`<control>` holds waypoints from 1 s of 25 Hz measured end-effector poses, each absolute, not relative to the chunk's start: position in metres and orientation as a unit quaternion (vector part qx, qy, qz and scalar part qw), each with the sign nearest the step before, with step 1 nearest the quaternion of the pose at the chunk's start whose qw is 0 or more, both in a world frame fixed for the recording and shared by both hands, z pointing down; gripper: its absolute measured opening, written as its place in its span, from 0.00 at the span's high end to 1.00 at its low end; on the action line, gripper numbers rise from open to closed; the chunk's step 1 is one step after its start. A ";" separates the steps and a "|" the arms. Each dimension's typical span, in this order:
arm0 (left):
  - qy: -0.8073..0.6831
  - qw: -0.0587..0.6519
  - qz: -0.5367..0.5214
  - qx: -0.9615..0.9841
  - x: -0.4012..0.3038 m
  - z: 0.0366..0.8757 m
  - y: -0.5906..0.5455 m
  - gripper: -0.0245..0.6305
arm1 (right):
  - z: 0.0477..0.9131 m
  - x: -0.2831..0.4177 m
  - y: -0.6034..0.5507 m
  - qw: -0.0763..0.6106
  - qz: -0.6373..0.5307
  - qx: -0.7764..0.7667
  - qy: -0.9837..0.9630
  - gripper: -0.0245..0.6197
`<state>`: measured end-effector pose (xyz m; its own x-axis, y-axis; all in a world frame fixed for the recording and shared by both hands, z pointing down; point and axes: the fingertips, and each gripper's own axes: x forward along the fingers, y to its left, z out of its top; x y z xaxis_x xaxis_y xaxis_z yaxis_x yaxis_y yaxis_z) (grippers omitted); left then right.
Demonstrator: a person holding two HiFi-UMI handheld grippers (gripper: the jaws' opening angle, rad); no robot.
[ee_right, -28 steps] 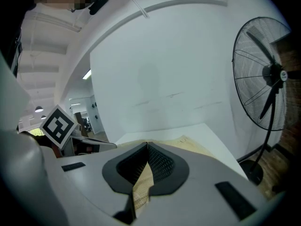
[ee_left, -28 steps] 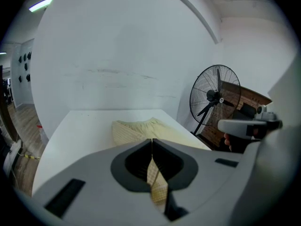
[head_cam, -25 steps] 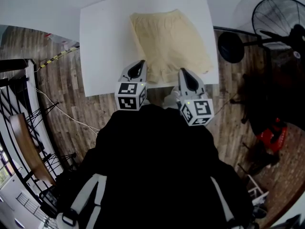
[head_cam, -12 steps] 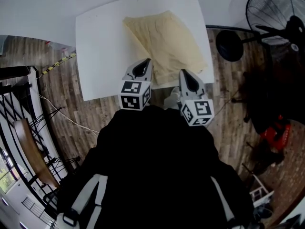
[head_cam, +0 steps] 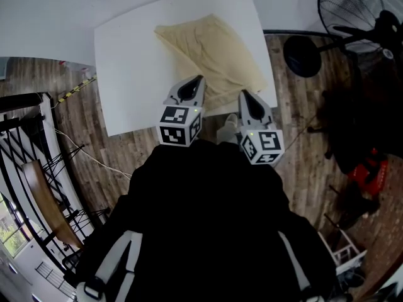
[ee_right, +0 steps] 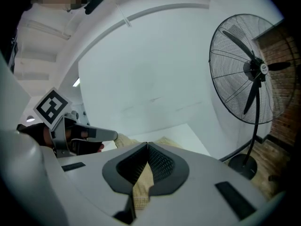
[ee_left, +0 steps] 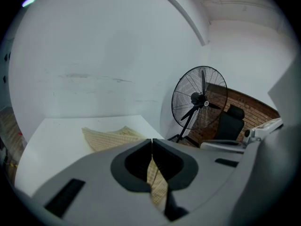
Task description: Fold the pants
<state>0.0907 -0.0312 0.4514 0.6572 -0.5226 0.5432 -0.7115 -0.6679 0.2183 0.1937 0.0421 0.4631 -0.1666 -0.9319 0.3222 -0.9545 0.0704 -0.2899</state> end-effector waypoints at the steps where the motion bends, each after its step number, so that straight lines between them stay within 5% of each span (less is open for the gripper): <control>1: -0.346 0.211 0.224 0.886 0.095 0.450 -0.030 0.95 | 0.463 0.197 0.042 0.025 0.221 0.645 -0.731 0.95; 25: -0.301 0.214 0.250 0.895 0.210 0.477 -0.017 0.95 | 0.486 0.280 0.050 0.019 0.249 0.667 -0.702 0.95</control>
<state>0.2098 -0.0170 0.4767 0.6940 -0.4312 0.5766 -0.6457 -0.7270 0.2335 0.2795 0.0500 0.4858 -0.1103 -0.9268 0.3589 -0.9459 -0.0129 -0.3241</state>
